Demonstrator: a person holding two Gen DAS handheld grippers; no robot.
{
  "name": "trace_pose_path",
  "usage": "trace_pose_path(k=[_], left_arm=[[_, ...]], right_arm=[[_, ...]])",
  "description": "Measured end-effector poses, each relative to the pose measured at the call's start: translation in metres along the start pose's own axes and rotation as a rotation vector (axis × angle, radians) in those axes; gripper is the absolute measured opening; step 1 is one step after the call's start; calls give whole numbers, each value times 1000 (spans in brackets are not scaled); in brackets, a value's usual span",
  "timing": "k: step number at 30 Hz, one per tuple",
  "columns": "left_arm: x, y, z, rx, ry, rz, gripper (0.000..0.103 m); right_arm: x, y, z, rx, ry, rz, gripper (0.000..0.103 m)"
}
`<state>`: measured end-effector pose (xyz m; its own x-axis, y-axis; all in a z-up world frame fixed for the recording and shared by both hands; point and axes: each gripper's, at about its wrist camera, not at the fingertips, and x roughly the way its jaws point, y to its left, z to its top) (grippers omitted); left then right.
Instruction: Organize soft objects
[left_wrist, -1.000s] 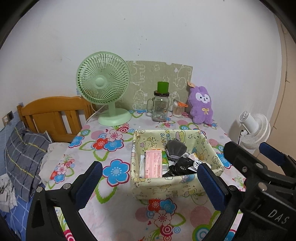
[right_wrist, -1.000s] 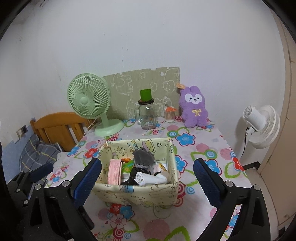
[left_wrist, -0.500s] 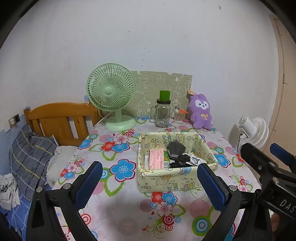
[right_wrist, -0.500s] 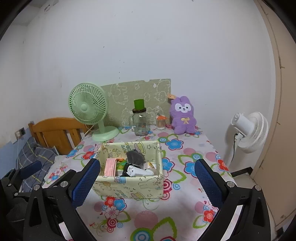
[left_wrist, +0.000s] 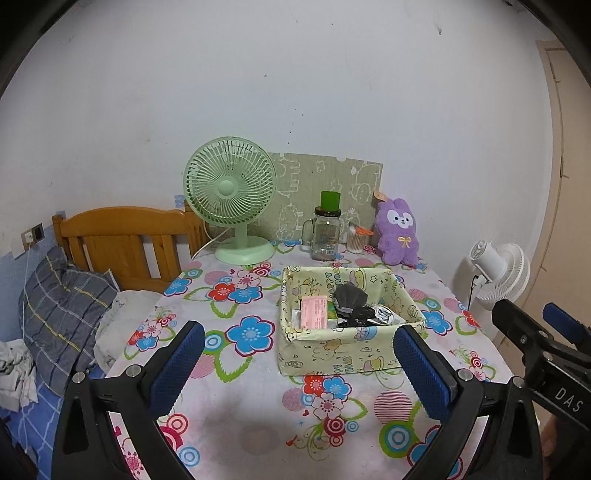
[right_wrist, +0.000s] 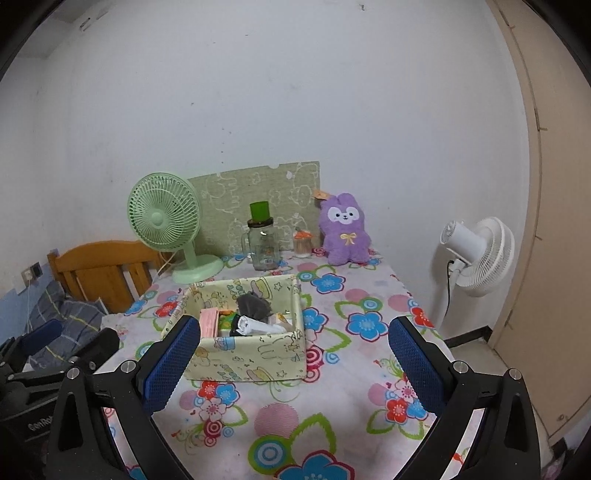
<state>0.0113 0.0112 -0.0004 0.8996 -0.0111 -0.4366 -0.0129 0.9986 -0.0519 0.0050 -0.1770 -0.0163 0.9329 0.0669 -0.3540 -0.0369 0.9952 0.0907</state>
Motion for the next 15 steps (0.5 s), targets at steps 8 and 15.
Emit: trace_pose_path(k=[8,15], left_arm=[[-4,-5,-2,30,-3,14,103],[-7,-6,-1,25,-7,5,103]], right_arm=[[-5,-2,0,-10,-11,-7,103],[-6,-6,-1,-2,-9,-12,103]])
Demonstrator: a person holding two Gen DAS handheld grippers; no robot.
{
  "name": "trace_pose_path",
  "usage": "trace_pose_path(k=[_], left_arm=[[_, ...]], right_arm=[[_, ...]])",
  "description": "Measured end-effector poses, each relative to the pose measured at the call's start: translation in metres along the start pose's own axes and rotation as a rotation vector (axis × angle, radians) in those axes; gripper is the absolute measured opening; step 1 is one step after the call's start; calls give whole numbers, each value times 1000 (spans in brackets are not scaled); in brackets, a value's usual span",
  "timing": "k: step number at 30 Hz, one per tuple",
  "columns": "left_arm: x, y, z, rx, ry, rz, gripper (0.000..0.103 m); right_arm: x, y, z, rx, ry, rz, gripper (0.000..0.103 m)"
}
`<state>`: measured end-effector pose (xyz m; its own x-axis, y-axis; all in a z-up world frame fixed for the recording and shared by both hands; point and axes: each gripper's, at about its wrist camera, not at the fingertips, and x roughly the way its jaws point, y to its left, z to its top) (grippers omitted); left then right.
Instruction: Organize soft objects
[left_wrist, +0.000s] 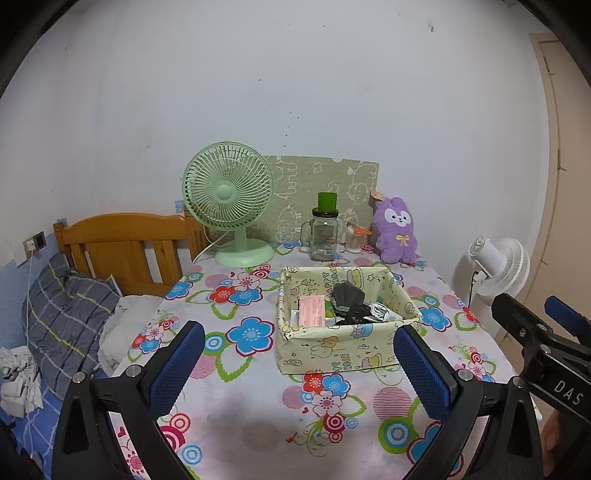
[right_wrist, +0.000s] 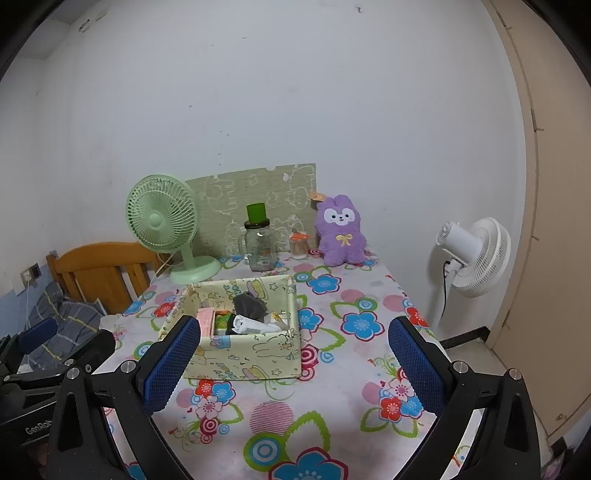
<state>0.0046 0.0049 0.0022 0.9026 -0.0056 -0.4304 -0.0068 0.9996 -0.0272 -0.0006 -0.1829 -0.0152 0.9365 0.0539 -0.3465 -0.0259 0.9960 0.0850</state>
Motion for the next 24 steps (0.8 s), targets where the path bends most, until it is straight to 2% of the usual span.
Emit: trace_pose_path(k=[24], left_arm=[[0,-1,1,-4,-1,-4,103]], right_arm=[[1,-1,0,2,1,1,103]])
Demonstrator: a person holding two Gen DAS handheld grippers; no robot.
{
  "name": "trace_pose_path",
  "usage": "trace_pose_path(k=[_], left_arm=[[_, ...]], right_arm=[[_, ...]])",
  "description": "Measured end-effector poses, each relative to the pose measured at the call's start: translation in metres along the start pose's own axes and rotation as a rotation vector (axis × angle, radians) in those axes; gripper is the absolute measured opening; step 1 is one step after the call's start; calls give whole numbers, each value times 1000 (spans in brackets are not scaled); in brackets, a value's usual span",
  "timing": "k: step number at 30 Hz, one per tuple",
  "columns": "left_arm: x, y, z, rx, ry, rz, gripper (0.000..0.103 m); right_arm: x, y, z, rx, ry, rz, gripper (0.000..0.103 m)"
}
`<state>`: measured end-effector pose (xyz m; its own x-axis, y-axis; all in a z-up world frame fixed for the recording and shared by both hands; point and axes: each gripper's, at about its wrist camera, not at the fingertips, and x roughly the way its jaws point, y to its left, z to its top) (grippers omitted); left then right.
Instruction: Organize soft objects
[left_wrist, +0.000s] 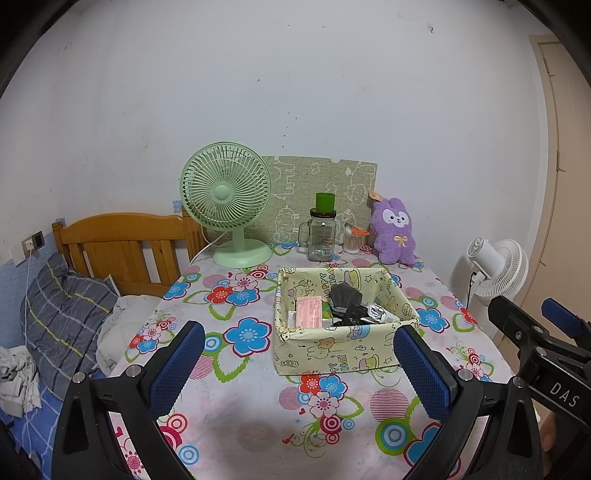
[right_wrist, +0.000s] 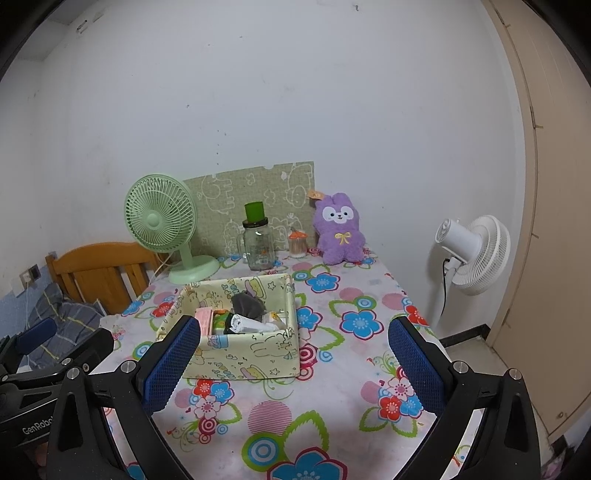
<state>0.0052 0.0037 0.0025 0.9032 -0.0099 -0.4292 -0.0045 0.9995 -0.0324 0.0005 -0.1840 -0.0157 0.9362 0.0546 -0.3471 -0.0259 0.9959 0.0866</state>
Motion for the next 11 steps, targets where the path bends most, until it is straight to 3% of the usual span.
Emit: trace_pose_path(k=[11], left_arm=[[1,0,0,-2,4,0,103]], right_arm=[[0,1,-2,1,1,2,103]])
